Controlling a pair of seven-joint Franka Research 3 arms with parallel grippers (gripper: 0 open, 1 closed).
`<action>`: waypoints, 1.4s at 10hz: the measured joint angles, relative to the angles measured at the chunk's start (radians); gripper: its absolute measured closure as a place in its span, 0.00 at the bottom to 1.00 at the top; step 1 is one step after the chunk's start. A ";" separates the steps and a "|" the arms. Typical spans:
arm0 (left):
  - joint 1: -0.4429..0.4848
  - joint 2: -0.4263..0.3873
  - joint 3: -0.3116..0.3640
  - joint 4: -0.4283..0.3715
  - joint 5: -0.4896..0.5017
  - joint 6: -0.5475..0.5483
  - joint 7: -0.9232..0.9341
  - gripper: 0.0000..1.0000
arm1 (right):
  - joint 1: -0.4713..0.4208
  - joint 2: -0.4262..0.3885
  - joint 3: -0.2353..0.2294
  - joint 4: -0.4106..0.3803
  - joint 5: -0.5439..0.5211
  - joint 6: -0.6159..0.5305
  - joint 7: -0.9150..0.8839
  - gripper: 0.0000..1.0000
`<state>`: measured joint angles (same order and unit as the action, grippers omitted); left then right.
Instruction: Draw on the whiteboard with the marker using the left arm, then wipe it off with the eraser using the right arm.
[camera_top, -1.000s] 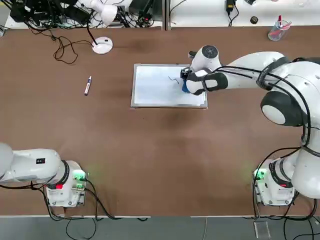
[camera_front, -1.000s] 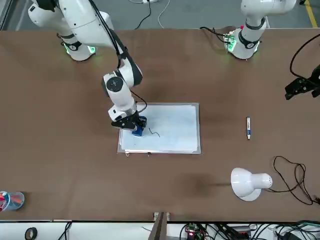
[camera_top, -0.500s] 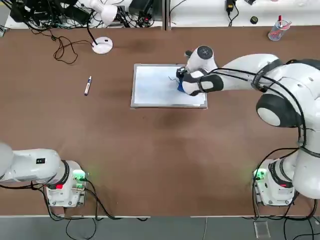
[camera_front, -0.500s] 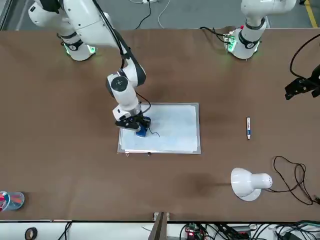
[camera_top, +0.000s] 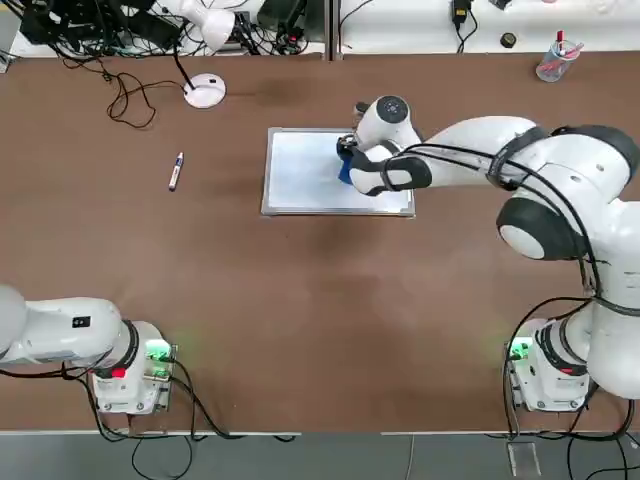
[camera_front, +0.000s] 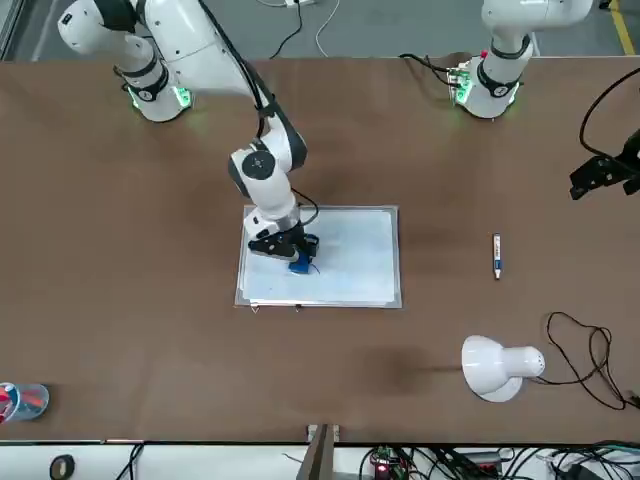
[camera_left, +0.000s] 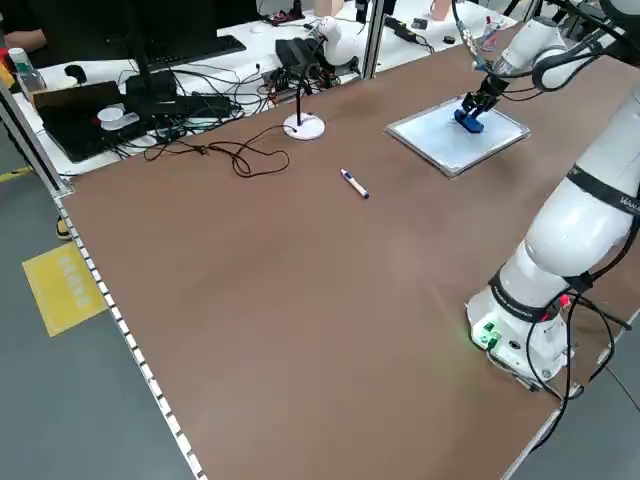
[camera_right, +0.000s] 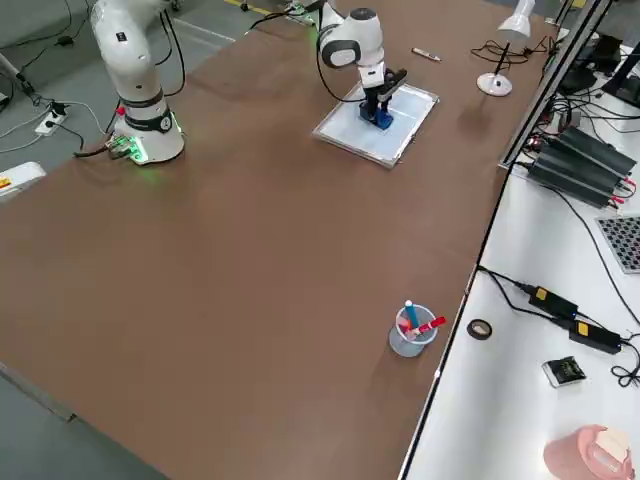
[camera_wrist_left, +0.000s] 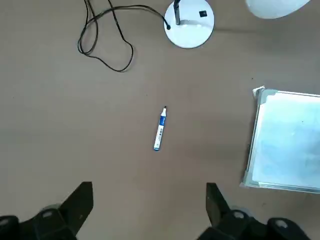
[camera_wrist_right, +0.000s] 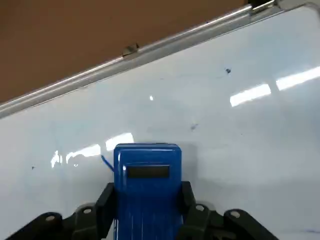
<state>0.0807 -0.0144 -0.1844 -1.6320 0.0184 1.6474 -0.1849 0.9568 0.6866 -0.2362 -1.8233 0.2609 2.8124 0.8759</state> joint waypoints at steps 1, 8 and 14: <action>0.000 0.000 0.000 0.000 0.000 0.000 0.000 0.00 | 0.007 0.011 -0.002 0.016 0.000 0.000 0.011 0.44; 0.000 0.000 0.000 0.000 0.000 0.000 0.000 0.00 | 0.060 0.086 -0.013 0.130 -0.001 0.001 0.118 0.44; 0.000 0.000 0.000 0.000 0.000 0.000 0.000 0.00 | 0.082 0.104 -0.022 0.161 -0.002 -0.007 0.148 0.44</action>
<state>0.0809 -0.0144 -0.1844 -1.6320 0.0184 1.6474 -0.1849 1.0390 0.7911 -0.2586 -1.6626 0.2586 2.8052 1.0244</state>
